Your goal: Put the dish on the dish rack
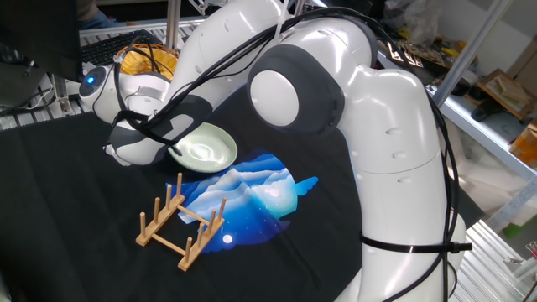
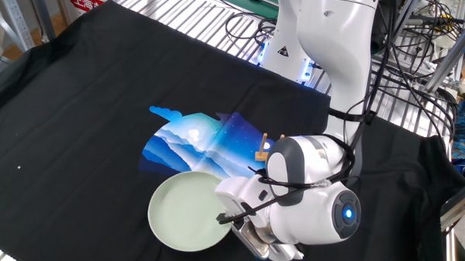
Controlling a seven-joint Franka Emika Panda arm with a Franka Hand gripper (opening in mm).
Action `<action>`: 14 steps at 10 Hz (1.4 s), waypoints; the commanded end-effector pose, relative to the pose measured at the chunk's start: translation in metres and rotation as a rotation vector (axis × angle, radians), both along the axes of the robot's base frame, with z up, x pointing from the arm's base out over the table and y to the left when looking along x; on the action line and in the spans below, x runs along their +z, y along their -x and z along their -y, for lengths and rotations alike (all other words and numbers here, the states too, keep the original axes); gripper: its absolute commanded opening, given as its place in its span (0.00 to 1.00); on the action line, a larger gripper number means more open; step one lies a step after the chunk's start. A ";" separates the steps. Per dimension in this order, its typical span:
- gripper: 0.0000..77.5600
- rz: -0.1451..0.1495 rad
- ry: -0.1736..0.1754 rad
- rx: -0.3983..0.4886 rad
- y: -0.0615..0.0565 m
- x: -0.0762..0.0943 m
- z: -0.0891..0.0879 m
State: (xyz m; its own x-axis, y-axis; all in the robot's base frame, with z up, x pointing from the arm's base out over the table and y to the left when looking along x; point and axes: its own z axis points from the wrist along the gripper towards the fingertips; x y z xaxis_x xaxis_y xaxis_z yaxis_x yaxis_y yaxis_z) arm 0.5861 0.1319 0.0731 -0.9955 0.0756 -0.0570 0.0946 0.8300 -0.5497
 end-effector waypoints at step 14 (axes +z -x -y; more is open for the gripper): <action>0.01 -0.039 -0.138 -0.036 0.009 0.018 0.007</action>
State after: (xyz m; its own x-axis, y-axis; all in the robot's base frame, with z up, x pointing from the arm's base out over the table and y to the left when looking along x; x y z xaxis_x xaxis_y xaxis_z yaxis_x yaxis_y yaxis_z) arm 0.5797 0.1267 0.0816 -0.9951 0.0966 -0.0226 0.0956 0.8715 -0.4810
